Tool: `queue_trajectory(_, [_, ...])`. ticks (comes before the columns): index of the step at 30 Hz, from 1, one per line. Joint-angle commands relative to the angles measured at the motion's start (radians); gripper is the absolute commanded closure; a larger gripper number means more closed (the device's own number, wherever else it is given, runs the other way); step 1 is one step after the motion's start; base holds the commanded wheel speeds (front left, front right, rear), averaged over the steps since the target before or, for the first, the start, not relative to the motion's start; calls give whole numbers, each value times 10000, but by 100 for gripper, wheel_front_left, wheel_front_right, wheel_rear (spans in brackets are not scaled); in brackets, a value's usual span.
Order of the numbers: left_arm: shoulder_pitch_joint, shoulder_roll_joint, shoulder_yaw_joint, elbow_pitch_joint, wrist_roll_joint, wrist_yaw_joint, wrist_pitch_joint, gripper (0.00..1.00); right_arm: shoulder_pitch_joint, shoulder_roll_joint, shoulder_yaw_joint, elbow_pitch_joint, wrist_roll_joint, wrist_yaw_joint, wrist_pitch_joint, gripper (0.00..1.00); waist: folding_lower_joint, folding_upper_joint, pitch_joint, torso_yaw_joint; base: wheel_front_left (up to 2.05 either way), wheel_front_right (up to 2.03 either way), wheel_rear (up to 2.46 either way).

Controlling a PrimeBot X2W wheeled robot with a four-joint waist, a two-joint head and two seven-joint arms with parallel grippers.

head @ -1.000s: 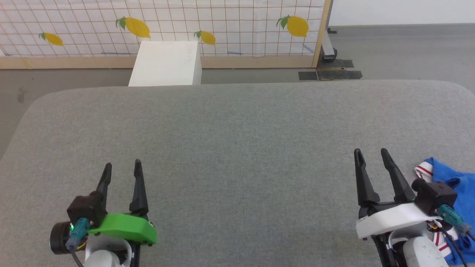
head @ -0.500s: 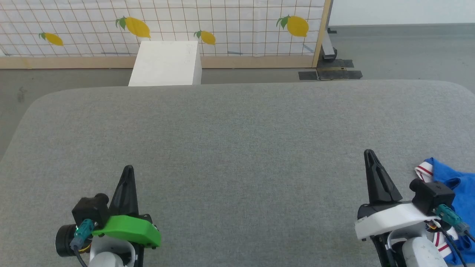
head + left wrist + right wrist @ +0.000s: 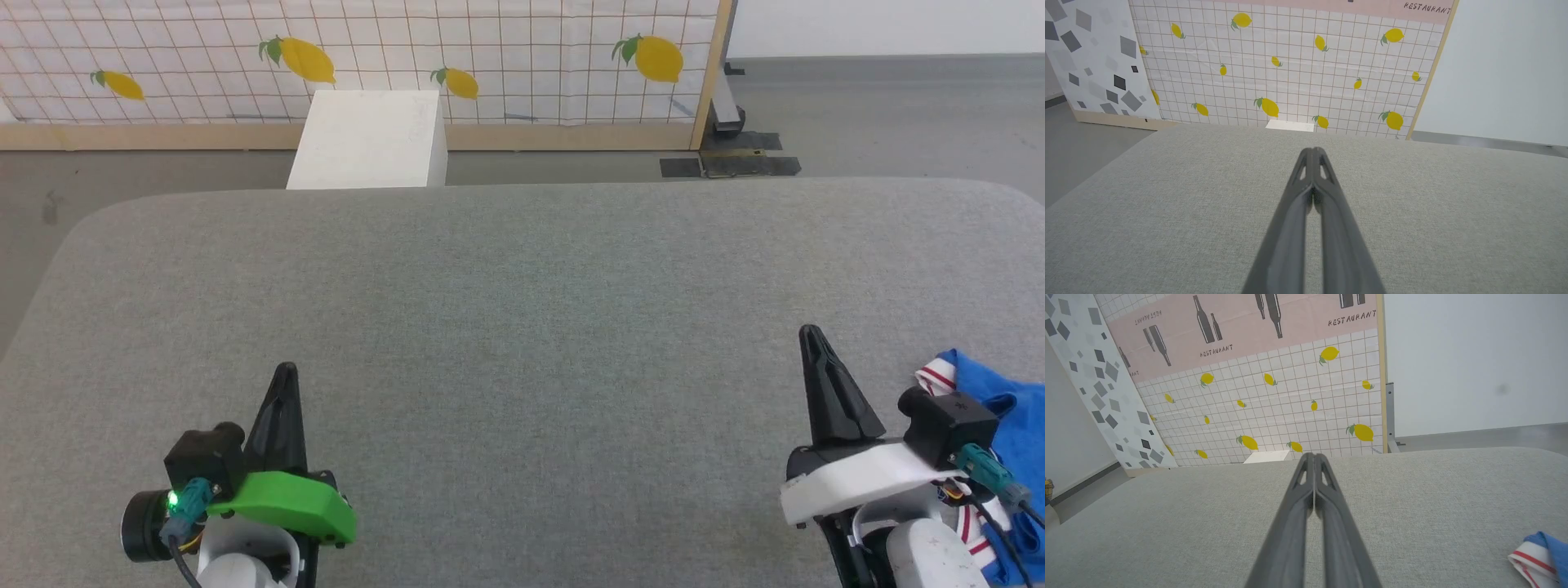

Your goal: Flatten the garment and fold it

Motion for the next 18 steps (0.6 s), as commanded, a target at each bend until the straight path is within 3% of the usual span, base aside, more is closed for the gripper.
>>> queue_trajectory(1, [72,-79,40,-79,104,-30,74,100,163,2,-19,-92,-149,-3,66,100,0,0,-2,6,0,0,0])
queue_trajectory(18, [171,-192,111,-367,494,-57,455,100,307,5,-53,-412,-556,-5,446,100,0,0,-16,78,0,0,0])
